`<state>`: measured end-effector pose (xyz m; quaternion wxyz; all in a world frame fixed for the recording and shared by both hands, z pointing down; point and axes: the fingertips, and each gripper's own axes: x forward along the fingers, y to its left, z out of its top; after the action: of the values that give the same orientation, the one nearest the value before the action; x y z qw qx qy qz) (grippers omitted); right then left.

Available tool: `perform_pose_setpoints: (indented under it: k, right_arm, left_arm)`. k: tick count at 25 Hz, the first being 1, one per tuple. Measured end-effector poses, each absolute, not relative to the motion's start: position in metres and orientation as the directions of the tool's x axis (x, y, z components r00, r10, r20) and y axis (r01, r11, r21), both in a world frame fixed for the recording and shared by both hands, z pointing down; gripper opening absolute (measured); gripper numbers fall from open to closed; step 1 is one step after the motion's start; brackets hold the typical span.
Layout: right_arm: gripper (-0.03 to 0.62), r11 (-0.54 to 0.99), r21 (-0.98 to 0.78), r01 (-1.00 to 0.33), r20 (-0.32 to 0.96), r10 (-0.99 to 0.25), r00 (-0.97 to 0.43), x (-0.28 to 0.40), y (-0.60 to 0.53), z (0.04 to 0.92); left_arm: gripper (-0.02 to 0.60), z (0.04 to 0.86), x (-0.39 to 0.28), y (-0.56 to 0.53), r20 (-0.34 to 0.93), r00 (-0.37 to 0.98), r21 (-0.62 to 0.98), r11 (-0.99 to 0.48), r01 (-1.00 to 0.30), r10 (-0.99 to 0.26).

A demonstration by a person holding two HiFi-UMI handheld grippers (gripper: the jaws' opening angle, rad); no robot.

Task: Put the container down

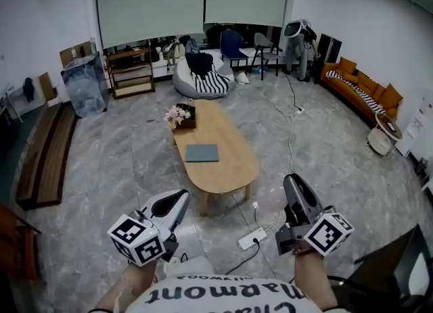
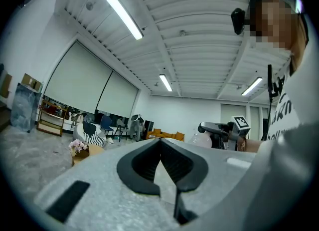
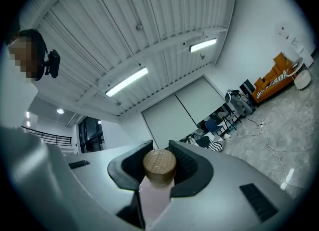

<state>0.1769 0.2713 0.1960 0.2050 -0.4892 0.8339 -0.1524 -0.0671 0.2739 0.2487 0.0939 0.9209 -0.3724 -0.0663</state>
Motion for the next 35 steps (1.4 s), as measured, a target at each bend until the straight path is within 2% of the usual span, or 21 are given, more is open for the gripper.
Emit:
perform_pose_setpoints:
  k: [16, 35]
  right_arm:
    - [0.103, 0.386, -0.442, -0.81, -0.119, -0.92, -0.374, 0.191, 0.176, 0.217]
    - [0.103, 0.305, -0.444, -0.843, -0.162, -0.952, -0.26, 0.153, -0.045, 0.19]
  left_arm:
    - [0.015, 0.25, -0.041, 0.154, -0.076, 0.777, 0.273, -0.763, -0.586, -0.624]
    - [0.014, 0.216, -0.087, -0.091, -0.118, 0.83, 0.235, -0.828, -0.51, -0.545]
